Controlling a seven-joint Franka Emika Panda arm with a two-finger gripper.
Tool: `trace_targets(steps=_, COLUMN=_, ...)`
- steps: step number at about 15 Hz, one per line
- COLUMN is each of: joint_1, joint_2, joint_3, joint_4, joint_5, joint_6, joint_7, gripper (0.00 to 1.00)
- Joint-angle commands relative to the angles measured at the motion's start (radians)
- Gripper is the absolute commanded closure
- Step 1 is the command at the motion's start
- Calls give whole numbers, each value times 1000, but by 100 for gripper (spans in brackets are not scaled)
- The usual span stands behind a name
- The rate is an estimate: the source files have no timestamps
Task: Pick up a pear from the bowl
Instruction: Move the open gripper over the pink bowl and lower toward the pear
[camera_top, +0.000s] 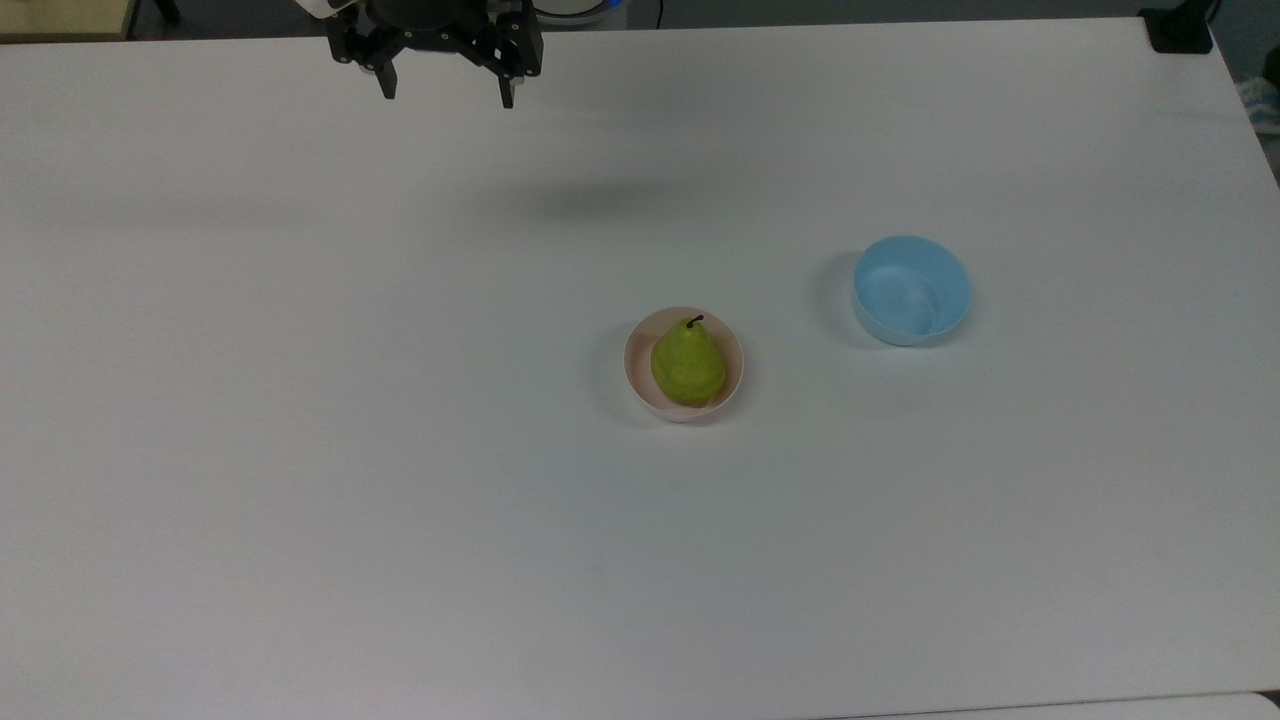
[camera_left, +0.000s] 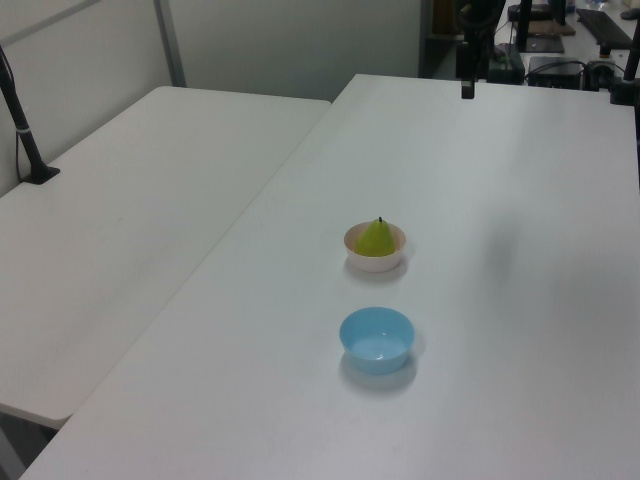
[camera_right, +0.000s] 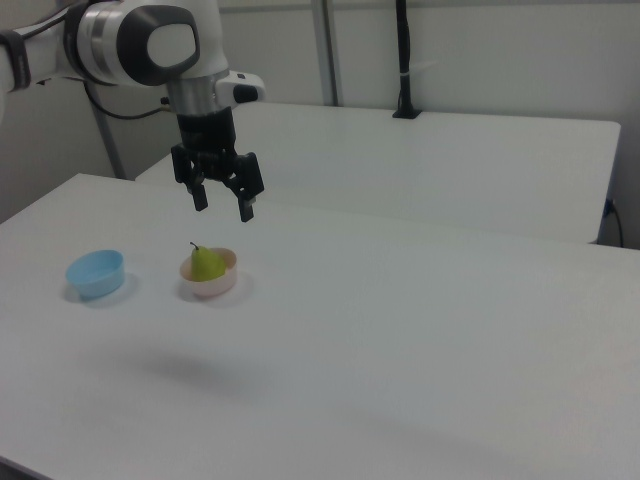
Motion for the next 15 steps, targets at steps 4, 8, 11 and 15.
trace_targets(steps=4, joint_1=25, joint_2=22, joint_3=-50, joint_4=28, joint_5=33, joint_6=-6, joint_7=-27, gripper=0)
trace_targets(steps=8, joint_1=96, joint_2=108, joint_3=-55, joint_4=94, joint_5=35, joint_6=-1, joint_7=-26, gripper=0)
trace_targets(steps=11, joint_1=185, joint_2=235, joint_3=-68, joint_4=169, joint_5=32, joint_6=6, joint_7=-13, gripper=0)
trace_targets(steps=15, joint_1=278, joint_2=364, joint_3=-68, joint_4=182, joint_5=32, joint_6=149, joint_7=20, gripper=0)
